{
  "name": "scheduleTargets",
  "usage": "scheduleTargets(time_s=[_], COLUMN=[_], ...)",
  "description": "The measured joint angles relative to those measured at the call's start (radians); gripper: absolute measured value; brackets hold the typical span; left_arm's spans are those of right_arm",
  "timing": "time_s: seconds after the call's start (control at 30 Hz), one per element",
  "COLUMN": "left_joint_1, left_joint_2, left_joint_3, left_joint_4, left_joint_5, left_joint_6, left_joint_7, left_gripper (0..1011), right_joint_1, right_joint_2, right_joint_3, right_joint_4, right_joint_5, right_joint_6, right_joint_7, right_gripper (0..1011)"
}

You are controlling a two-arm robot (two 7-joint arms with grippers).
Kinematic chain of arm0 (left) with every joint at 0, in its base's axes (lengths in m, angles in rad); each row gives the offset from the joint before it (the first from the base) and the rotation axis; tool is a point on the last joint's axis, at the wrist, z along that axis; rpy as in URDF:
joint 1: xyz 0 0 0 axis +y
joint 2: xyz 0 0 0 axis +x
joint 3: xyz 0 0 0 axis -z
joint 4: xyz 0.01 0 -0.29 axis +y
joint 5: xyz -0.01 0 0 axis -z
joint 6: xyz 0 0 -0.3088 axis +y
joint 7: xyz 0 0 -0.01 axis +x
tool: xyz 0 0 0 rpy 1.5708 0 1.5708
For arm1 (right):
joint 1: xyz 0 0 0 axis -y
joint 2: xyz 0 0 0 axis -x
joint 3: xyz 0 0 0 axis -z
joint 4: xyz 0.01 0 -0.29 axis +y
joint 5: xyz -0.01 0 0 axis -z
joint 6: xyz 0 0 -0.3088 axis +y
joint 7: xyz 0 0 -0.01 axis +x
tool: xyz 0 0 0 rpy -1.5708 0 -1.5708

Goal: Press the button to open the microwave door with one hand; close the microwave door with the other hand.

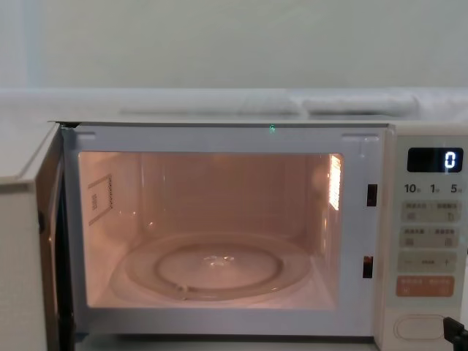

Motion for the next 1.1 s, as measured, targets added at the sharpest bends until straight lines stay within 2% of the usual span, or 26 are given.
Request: scheduleTargets(time_s=[0.23,0.27,0.33,0.4,0.43,0.5,0.53,0.57,0.73,1.1], left_joint_1=[0.000,0.000,0.000,0.000,0.000,0.000,0.000,0.000,0.000,0.000], left_joint_2=[0.000,0.000,0.000,0.000,0.000,0.000,0.000,0.000,0.000,0.000], left_joint_3=[0.000,0.000,0.000,0.000,0.000,0.000,0.000,0.000,0.000,0.000], left_joint_4=[0.000,0.000,0.000,0.000,0.000,0.000,0.000,0.000,0.000,0.000], left_joint_5=[0.000,0.000,0.000,0.000,0.000,0.000,0.000,0.000,0.000,0.000], left_joint_6=[0.000,0.000,0.000,0.000,0.000,0.000,0.000,0.000,0.000,0.000], left_joint_7=[0.000,0.000,0.000,0.000,0.000,0.000,0.000,0.000,0.000,0.000], left_gripper=[461,461,356,324,255,194,194,136,1,0], right_joint_1=[0.000,0.000,0.000,0.000,0.000,0.000,0.000,0.000,0.000,0.000], right_joint_2=[0.000,0.000,0.000,0.000,0.000,0.000,0.000,0.000,0.000,0.000], right_joint_3=[0.000,0.000,0.000,0.000,0.000,0.000,0.000,0.000,0.000,0.000], right_joint_4=[0.000,0.000,0.000,0.000,0.000,0.000,0.000,0.000,0.000,0.000], right_joint_5=[0.000,0.000,0.000,0.000,0.000,0.000,0.000,0.000,0.000,0.000], right_joint_6=[0.000,0.000,0.000,0.000,0.000,0.000,0.000,0.000,0.000,0.000], right_joint_7=[0.000,0.000,0.000,0.000,0.000,0.000,0.000,0.000,0.000,0.000], right_gripper=[1001,1001,1001,1001,1001,1001,1001,1001,1001,1001])
